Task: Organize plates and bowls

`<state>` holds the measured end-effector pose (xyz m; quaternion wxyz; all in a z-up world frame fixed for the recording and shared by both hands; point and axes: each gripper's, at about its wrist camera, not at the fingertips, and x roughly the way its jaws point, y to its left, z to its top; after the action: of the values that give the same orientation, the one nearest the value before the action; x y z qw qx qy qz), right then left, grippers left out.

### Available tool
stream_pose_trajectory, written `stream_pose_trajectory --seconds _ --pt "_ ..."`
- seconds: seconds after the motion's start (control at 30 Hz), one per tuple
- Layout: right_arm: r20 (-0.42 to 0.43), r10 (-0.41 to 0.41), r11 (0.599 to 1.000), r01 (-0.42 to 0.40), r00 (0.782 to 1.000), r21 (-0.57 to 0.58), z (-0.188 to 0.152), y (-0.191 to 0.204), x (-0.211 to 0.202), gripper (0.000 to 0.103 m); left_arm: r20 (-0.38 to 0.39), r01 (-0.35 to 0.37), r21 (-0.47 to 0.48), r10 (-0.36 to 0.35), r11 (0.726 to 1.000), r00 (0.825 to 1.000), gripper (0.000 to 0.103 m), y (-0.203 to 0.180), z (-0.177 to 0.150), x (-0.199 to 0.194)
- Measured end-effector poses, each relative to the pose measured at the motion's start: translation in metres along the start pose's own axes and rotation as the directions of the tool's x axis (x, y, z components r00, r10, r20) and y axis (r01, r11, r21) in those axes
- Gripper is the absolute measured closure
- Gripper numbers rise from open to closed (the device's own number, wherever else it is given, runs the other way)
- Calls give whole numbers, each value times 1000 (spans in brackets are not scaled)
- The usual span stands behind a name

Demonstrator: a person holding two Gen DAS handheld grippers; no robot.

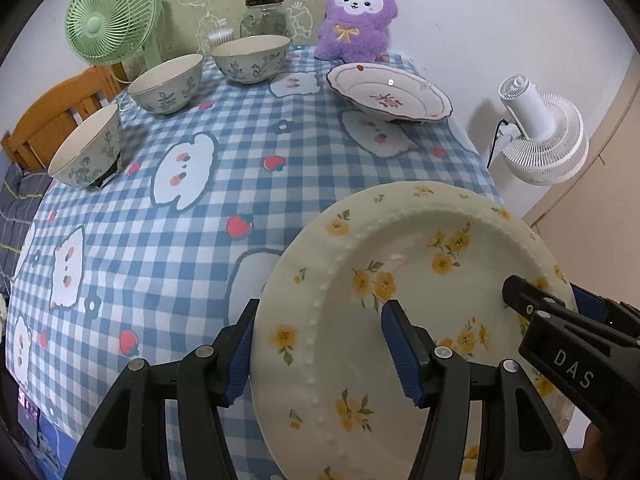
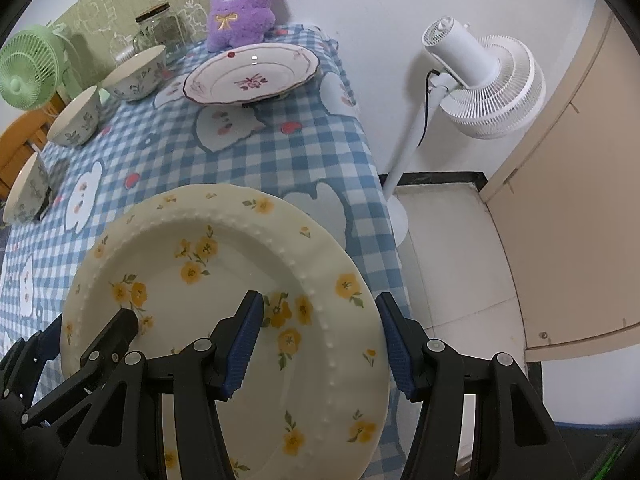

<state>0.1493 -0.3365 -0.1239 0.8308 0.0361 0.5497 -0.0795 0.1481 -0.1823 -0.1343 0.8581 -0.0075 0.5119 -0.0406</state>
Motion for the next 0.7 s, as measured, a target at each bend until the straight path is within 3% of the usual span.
stream_pose_trajectory --seconds 0.7 --pt "-32 25 999 -24 999 39 -4 -1 19 42 51 -80 64 77 995 996 42 -9 0 9"
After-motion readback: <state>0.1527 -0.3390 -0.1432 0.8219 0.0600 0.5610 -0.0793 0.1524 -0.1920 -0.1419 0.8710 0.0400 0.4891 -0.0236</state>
